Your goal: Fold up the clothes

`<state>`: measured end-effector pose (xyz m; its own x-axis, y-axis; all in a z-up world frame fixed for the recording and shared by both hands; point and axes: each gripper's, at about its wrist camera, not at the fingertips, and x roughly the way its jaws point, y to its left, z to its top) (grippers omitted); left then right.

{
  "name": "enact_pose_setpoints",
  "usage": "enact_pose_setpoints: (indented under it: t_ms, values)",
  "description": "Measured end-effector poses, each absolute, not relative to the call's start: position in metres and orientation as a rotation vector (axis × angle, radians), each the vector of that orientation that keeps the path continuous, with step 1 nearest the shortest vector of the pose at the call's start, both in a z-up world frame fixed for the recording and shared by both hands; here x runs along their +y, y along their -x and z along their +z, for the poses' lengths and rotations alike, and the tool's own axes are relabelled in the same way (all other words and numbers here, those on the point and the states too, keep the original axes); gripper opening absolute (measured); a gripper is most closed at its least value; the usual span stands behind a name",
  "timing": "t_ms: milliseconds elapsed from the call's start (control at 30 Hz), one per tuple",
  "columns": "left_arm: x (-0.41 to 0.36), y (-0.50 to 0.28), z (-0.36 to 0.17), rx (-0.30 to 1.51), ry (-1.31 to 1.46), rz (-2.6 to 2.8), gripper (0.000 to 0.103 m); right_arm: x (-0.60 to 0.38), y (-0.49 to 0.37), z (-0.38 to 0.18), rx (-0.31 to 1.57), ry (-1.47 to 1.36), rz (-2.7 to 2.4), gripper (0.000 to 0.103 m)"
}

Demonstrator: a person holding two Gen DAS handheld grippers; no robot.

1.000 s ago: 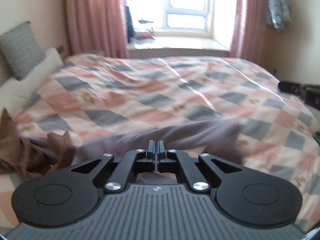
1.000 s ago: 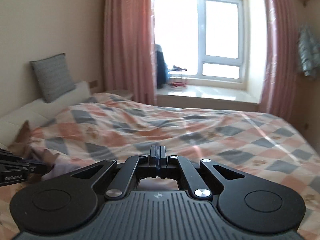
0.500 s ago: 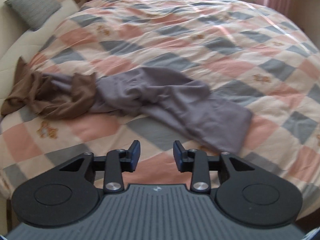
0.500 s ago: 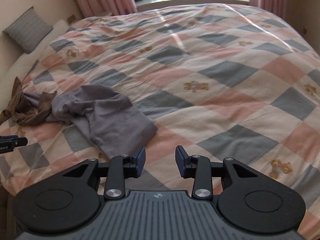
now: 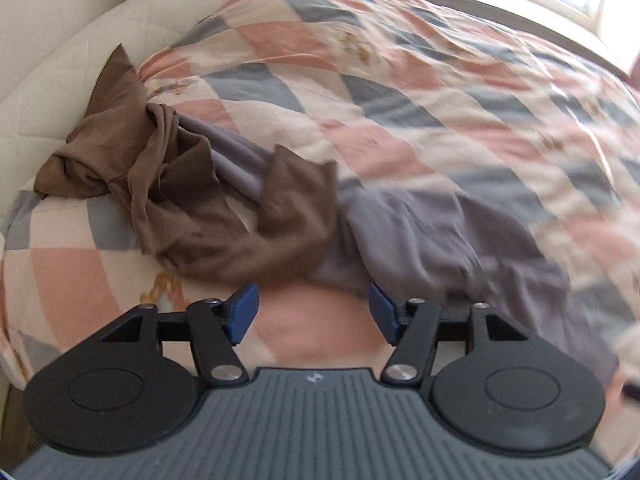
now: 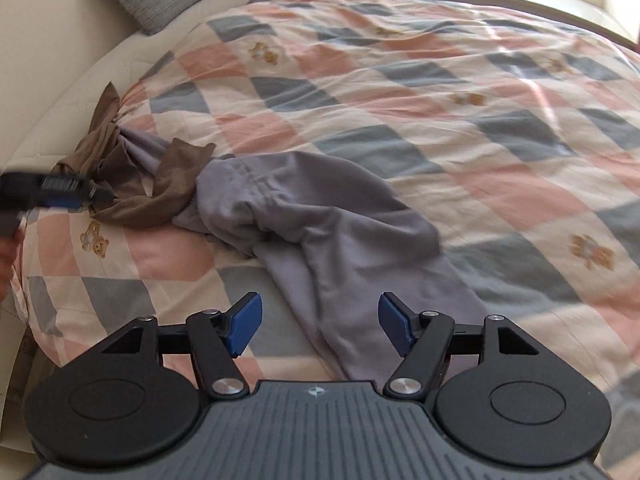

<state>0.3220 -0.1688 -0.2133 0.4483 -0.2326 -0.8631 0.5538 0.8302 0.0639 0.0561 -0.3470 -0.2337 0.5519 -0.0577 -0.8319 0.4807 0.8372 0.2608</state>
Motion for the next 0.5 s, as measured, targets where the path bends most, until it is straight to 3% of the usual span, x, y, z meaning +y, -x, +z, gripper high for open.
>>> enact_pose_setpoints:
  t_ms: [333,500]
  values:
    - [-0.190,-0.503,-0.279,1.208,-0.135,-0.312,0.065,-0.312,-0.216,-0.292,0.996,-0.305,-0.185,0.086]
    - [-0.176,-0.543,-0.316,1.291,-0.031,-0.229,0.069,-0.287,-0.274,-0.325,1.054,-0.090,-0.104,0.092]
